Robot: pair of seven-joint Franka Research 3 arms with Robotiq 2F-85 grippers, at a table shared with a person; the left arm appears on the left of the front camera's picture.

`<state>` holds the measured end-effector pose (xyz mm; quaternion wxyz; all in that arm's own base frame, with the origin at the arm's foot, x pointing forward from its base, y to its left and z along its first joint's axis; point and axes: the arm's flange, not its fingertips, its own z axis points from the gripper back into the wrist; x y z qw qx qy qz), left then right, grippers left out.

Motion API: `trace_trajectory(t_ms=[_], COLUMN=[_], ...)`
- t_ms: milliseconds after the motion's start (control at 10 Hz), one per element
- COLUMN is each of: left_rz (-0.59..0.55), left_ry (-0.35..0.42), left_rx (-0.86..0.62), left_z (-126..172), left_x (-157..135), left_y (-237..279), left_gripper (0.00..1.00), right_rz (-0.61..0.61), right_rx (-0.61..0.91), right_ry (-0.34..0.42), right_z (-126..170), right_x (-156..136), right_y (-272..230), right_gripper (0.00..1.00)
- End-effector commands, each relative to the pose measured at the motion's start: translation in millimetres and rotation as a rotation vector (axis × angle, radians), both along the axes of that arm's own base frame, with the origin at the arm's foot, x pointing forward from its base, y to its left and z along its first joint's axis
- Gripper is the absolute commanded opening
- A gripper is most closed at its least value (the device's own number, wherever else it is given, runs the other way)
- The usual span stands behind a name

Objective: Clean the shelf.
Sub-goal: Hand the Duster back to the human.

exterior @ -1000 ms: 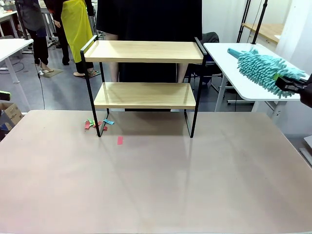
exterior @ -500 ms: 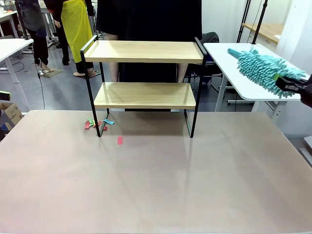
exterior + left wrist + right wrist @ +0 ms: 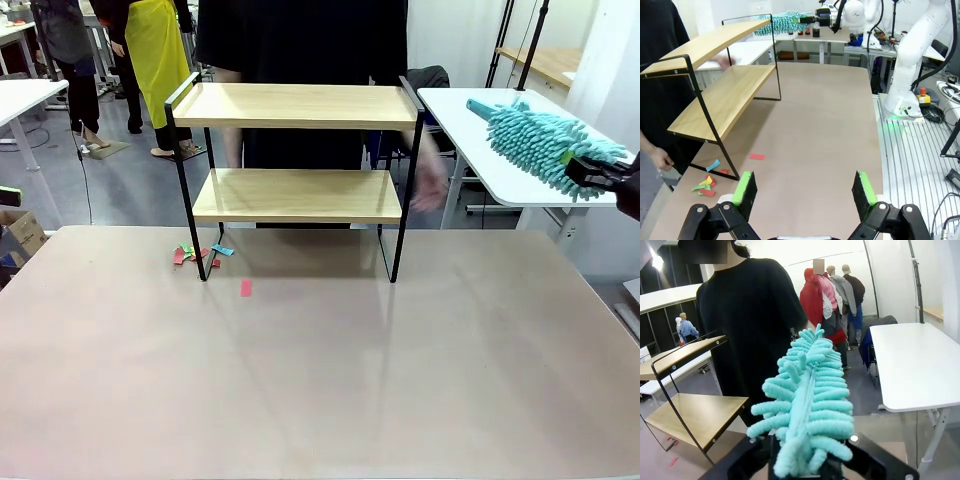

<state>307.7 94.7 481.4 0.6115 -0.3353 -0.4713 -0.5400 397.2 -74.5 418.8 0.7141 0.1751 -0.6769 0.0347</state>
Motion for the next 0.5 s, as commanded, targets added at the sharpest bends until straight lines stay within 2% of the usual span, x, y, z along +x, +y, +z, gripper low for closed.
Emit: trace_trajectory(t_ms=[0,400], left_rz=[-0.004,-0.004], left_ry=[-0.024,-0.024], left_rx=[-0.020,-0.020], left_z=[0.7,0.7], left_x=[1.1,1.1], left_y=[-1.4,-1.4], left_gripper=[1.00,1.00], right_rz=[-0.002,-0.002], right_rx=[0.000,0.000], right_ry=[-0.004,-0.004], right_z=[1.7,1.7], right_x=[-0.2,-0.2], right_y=[0.8,0.8], right_gripper=[0.16,0.16])
